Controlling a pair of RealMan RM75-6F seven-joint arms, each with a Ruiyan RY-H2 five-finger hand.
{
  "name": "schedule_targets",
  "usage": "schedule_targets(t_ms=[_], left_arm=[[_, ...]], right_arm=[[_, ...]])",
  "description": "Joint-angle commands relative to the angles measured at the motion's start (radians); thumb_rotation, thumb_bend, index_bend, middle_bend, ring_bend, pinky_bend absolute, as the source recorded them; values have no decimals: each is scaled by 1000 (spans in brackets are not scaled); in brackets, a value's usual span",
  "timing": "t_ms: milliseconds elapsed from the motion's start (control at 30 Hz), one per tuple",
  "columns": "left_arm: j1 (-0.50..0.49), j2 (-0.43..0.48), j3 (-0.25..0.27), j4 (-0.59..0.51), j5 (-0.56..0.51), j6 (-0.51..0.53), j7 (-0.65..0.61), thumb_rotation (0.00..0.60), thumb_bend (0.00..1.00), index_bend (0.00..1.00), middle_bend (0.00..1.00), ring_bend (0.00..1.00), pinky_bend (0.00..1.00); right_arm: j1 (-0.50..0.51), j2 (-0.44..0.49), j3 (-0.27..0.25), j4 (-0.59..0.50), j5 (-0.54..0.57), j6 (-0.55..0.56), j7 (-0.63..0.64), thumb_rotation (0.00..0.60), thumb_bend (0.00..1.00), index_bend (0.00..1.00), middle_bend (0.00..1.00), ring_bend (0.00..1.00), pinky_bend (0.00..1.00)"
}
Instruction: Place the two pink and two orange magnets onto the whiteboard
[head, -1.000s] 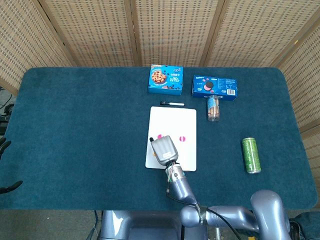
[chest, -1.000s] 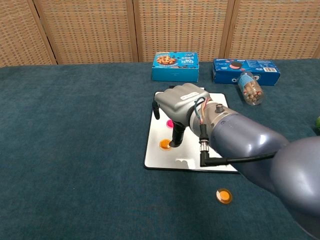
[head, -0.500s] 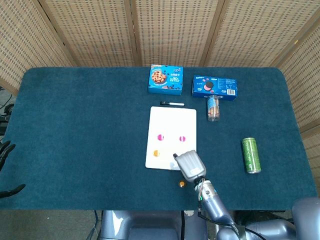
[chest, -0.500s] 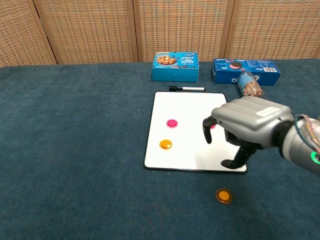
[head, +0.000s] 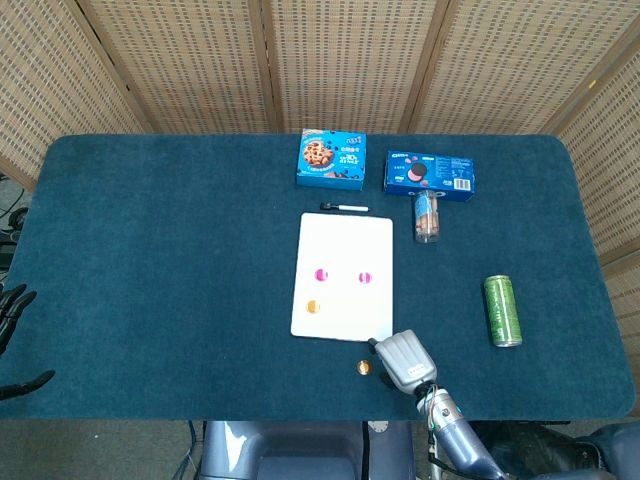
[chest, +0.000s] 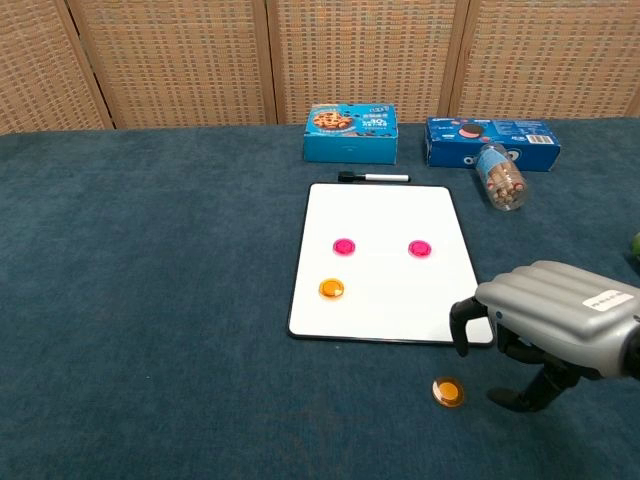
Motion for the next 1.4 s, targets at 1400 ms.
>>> schedule_targets(t_ms=[1400], left_arm=[[2,6,2,3,0,8,-19,600,0,0,0,0,0]], right_arm=[[-48,-124,48,110,-20,-64,-78,600,357,414,968,975,1000]])
